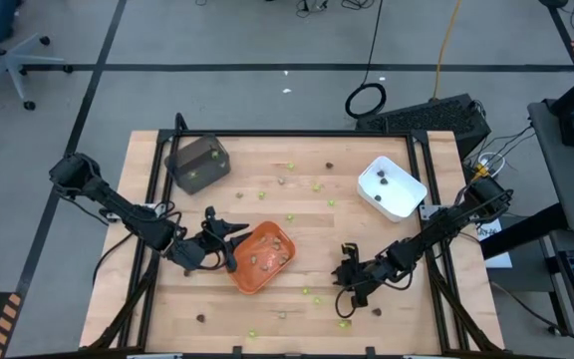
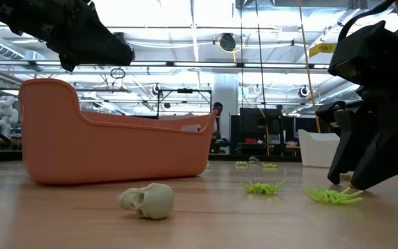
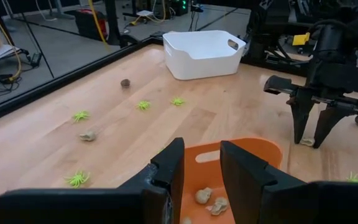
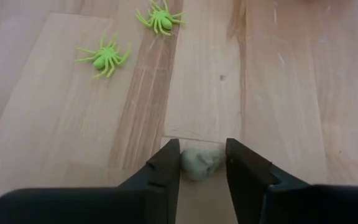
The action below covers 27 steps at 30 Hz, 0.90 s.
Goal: Sort Halloween decoration
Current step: Put the small white skull toy into the orange bin
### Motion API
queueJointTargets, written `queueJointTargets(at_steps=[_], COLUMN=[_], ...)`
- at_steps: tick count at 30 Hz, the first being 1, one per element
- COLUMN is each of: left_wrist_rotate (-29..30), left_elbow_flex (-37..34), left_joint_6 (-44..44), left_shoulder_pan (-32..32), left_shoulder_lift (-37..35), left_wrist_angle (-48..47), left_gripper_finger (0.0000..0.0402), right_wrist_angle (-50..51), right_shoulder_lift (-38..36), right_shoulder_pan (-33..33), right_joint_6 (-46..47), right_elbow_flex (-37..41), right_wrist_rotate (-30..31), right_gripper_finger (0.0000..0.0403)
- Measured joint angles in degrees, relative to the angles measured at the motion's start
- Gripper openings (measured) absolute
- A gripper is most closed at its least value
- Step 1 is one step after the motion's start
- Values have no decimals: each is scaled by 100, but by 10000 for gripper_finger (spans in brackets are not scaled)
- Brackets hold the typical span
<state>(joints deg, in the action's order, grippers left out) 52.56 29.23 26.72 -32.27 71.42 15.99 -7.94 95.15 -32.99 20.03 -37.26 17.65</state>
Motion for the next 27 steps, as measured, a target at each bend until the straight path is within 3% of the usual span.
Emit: queueJointTargets(at_steps=[27], left_wrist_rotate=[-2], left_elbow_flex=[0], left_joint_6=[-2], left_shoulder_pan=[0], left_shoulder_lift=[0], left_wrist_angle=[4], left_gripper_finger=[102], right_wrist_angle=[-1085], right_shoulder_lift=[15], right_shoulder_pan=[4], right_joint_6=[-1291], right_elbow_flex=[13], right_wrist_rotate=[252], right_gripper_finger=[86])
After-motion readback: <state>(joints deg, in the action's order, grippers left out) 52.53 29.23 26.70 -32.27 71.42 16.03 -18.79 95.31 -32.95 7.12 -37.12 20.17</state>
